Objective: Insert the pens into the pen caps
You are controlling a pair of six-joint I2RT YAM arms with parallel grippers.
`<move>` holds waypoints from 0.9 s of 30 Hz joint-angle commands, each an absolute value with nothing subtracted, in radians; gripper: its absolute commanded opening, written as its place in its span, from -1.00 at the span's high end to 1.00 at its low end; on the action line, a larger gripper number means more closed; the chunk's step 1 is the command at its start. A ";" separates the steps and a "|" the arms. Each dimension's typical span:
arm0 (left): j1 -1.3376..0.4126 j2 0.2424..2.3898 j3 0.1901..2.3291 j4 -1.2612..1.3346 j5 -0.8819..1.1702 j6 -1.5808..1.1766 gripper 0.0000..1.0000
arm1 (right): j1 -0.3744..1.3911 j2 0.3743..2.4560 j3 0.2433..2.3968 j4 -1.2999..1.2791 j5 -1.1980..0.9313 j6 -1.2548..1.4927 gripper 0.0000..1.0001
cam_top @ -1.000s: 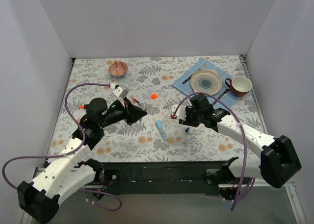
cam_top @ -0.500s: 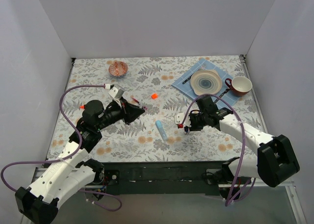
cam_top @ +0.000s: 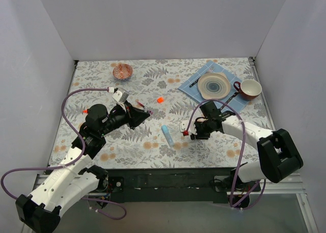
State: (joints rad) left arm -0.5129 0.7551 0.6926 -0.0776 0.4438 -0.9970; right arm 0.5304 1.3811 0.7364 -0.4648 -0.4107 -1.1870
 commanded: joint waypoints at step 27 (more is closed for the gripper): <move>-0.517 0.729 0.678 -0.072 0.436 -0.979 1.00 | 0.618 1.531 0.824 -0.452 -0.358 -1.080 0.24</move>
State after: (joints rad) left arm -0.5129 0.7429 0.6853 -0.0776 0.4438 -0.9913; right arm 0.5926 1.5082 0.7891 -0.4229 -0.3862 -1.1439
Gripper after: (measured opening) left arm 0.097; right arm 0.390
